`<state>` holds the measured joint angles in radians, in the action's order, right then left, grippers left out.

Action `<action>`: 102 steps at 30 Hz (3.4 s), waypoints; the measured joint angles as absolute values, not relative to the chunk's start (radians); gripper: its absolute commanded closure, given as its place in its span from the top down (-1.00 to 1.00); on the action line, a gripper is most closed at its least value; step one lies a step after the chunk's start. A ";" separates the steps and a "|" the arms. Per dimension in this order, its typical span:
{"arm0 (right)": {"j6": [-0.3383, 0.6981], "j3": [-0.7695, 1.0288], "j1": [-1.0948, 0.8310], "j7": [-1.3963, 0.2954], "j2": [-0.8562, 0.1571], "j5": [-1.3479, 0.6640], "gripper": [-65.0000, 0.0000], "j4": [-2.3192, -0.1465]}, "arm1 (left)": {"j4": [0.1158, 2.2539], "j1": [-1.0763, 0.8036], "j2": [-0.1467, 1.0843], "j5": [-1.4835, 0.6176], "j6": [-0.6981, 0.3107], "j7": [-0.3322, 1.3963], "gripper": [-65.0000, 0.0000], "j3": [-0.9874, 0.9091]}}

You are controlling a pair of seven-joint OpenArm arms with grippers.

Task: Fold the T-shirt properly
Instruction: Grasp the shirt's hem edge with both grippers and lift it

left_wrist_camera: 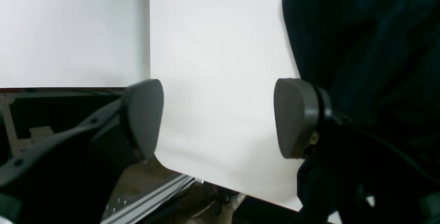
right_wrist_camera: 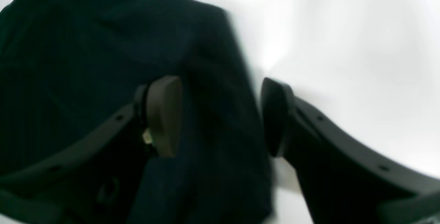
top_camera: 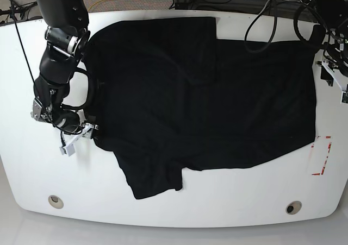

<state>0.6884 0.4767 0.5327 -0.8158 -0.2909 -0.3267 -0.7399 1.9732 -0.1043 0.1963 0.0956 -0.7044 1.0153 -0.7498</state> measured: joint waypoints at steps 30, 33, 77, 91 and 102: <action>0.686 0.463 0.528 -0.770 -0.228 -0.325 -0.71 -0.723 | 1.198 0.321 0.298 0.107 -0.469 0.733 0.46 -0.648; 0.685 0.463 0.528 -0.770 -0.227 -0.326 -0.71 -0.723 | 1.108 0.352 0.317 0.105 -0.467 0.662 0.46 -0.650; 0.688 0.461 0.503 -0.763 -0.234 -0.345 -0.72 -0.725 | 0.396 0.604 0.368 0.094 -0.404 0.167 0.46 -0.562; 0.688 0.461 0.510 -0.768 -0.234 -0.340 -0.73 -0.725 | 0.402 0.606 0.334 0.094 -0.411 0.170 -1.00 -0.564; 0.688 0.460 0.548 -0.770 -0.230 -0.334 -1.00 -0.725 | 0.416 0.601 0.335 0.093 -0.416 0.186 -1.00 -0.564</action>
<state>0.6880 0.4599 0.5484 -0.7704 -0.2298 -0.3340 -0.7254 0.4164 0.6014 0.3347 0.0929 -0.4156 0.1860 -0.5636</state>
